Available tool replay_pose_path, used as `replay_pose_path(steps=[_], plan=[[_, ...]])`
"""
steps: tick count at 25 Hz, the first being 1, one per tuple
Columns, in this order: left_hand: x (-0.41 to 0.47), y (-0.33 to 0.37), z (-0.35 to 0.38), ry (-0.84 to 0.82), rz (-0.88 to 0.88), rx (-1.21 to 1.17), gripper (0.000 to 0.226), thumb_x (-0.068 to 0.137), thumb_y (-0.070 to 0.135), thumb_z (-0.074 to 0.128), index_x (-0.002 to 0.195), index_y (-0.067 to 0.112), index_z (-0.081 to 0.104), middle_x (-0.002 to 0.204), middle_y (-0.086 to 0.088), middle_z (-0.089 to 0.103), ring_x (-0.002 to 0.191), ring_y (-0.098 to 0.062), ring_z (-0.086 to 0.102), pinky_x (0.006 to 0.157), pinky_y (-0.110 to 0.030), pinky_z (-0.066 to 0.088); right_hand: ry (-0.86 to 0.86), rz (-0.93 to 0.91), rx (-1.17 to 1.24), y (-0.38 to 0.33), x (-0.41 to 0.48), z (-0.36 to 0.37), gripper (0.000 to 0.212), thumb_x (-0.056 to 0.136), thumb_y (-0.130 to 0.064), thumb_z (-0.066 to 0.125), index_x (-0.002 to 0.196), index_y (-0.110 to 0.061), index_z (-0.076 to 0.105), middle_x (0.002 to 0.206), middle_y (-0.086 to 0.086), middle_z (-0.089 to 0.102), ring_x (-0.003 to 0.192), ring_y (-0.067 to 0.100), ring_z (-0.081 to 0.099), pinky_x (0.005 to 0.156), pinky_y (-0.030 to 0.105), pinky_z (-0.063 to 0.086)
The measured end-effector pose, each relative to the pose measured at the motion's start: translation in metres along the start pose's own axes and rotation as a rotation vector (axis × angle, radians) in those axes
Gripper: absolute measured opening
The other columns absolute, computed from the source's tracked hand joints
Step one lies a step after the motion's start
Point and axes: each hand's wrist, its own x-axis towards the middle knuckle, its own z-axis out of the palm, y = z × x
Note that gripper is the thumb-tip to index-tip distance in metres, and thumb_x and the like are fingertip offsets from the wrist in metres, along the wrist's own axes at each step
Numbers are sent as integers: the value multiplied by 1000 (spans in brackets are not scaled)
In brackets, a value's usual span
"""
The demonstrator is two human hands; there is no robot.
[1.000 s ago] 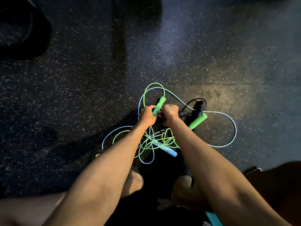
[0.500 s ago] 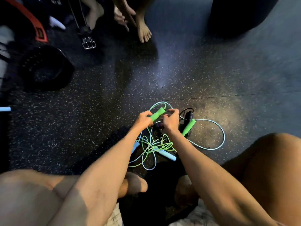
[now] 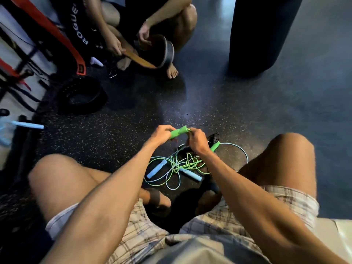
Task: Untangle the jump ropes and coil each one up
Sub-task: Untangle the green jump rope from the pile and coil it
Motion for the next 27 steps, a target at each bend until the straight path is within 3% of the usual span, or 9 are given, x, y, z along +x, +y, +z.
replay_pose_path(steps=[4, 8, 10, 14, 17, 19, 21, 23, 27], plan=[[-15, 26, -3, 42, 137, 27, 13, 83, 5, 63, 94, 10, 68, 74, -4, 66, 72, -16, 59, 70, -29, 45, -41, -103, -72, -27, -13, -19, 22, 98, -19, 54, 91, -7, 71, 71, 14, 62, 68, 27, 52, 63, 34, 34], [-25, 46, -2, 127, 298, 22, 15, 80, 2, 66, 88, 10, 57, 72, 0, 55, 64, -10, 48, 60, -25, 37, 52, -174, 14, -50, -13, -40, 17, 94, -16, 57, 102, -9, 71, 81, 13, 73, 70, 22, 58, 68, 33, 44], [-28, 54, -3, 157, 339, -58, 14, 77, 6, 66, 86, 9, 56, 71, 0, 57, 65, -11, 50, 60, -26, 37, 56, -206, 93, -52, -15, -49, 16, 96, -20, 56, 98, -10, 69, 77, 8, 75, 66, 17, 65, 71, 31, 49], [-32, 65, 0, 148, 376, -141, 14, 73, 14, 66, 84, 12, 58, 73, -2, 64, 66, -12, 56, 65, -29, 44, -116, -156, 256, -29, -16, -40, 41, 102, -37, 45, 93, -6, 71, 88, 9, 77, 83, 14, 72, 87, 34, 55], [-32, 75, -2, 154, 403, -222, 13, 76, 6, 68, 86, 9, 61, 70, 1, 62, 63, -9, 54, 63, -29, 43, -195, -115, 216, -1, -12, -21, 27, 97, -34, 50, 87, -15, 66, 91, 7, 75, 91, 23, 73, 93, 49, 54], [-30, 76, -8, 208, 388, -282, 14, 74, 8, 68, 85, 14, 61, 69, 0, 60, 62, -12, 51, 61, -29, 41, -188, -70, 252, 1, -10, -22, 21, 98, -17, 51, 81, -20, 63, 88, 14, 73, 83, 30, 73, 86, 52, 57], [-27, 71, -16, 311, 348, -349, 16, 77, 8, 66, 83, 21, 60, 70, -5, 59, 61, -15, 49, 60, -31, 40, -123, -24, 348, -17, -10, -39, 21, 101, -8, 49, 86, -10, 64, 84, 22, 70, 66, 22, 72, 67, 39, 62], [-22, 65, -28, 387, 300, -376, 16, 83, 4, 64, 87, 19, 60, 76, -9, 60, 63, -17, 51, 62, -34, 42, 1, -44, 425, -45, -2, -64, 18, 101, -9, 50, 97, 1, 65, 74, 20, 69, 53, 15, 68, 52, 30, 58], [-12, 61, -44, 453, 220, -350, 17, 85, -1, 59, 96, 10, 62, 78, -10, 62, 65, -19, 56, 65, -35, 47, 167, -258, 475, -104, 13, -111, 18, 99, -13, 55, 98, -4, 70, 61, 9, 64, 50, 21, 62, 48, 34, 54]])
